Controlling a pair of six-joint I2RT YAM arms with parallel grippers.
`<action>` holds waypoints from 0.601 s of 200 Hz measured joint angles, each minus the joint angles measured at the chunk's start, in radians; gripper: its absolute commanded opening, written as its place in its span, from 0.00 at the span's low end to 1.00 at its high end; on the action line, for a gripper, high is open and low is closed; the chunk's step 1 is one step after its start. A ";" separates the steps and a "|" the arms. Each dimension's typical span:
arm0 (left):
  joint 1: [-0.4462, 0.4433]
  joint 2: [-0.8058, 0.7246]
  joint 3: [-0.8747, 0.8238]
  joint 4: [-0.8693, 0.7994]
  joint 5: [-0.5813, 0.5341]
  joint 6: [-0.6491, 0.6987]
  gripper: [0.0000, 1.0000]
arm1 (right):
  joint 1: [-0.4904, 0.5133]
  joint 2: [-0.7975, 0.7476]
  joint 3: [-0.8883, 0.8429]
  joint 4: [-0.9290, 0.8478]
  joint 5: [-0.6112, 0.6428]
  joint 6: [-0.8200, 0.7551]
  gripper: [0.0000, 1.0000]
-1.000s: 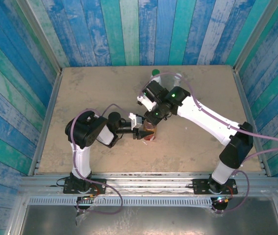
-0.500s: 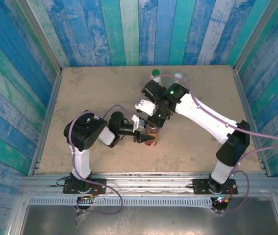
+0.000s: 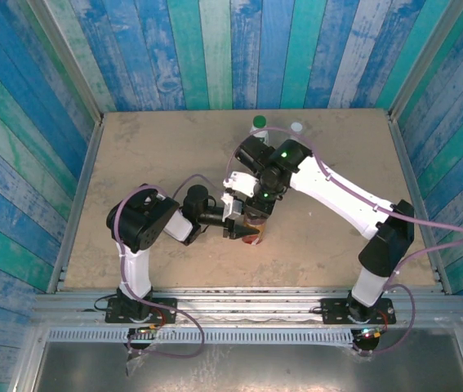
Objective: Screw on the bottle caps
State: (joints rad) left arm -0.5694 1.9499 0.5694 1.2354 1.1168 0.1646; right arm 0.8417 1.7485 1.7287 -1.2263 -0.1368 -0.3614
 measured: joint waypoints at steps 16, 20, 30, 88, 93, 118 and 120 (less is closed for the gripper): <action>0.000 -0.002 0.006 -0.017 0.002 0.007 0.56 | 0.000 0.000 0.000 0.006 0.002 0.009 0.63; 0.000 -0.003 0.006 -0.019 0.003 0.009 0.56 | 0.000 0.000 0.000 0.008 0.002 0.014 0.65; 0.000 -0.003 0.008 -0.023 0.004 0.013 0.56 | 0.000 0.000 0.000 0.013 0.006 0.026 0.70; 0.000 -0.004 0.008 -0.024 0.001 0.014 0.56 | 0.000 -0.119 -0.087 0.142 0.082 0.304 0.70; 0.000 -0.004 0.008 -0.024 0.001 0.014 0.56 | 0.000 -0.146 -0.117 0.164 0.082 0.335 0.69; 0.000 -0.004 0.008 -0.024 0.000 0.010 0.56 | 0.000 -0.249 -0.238 0.214 0.083 0.445 0.60; 0.000 -0.004 0.008 -0.024 0.000 0.010 0.56 | 0.000 -0.255 -0.245 0.217 0.083 0.452 0.60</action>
State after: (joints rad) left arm -0.5694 1.9457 0.5770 1.2118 1.1168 0.1745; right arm 0.8417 1.4937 1.4834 -1.0092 -0.0540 0.0906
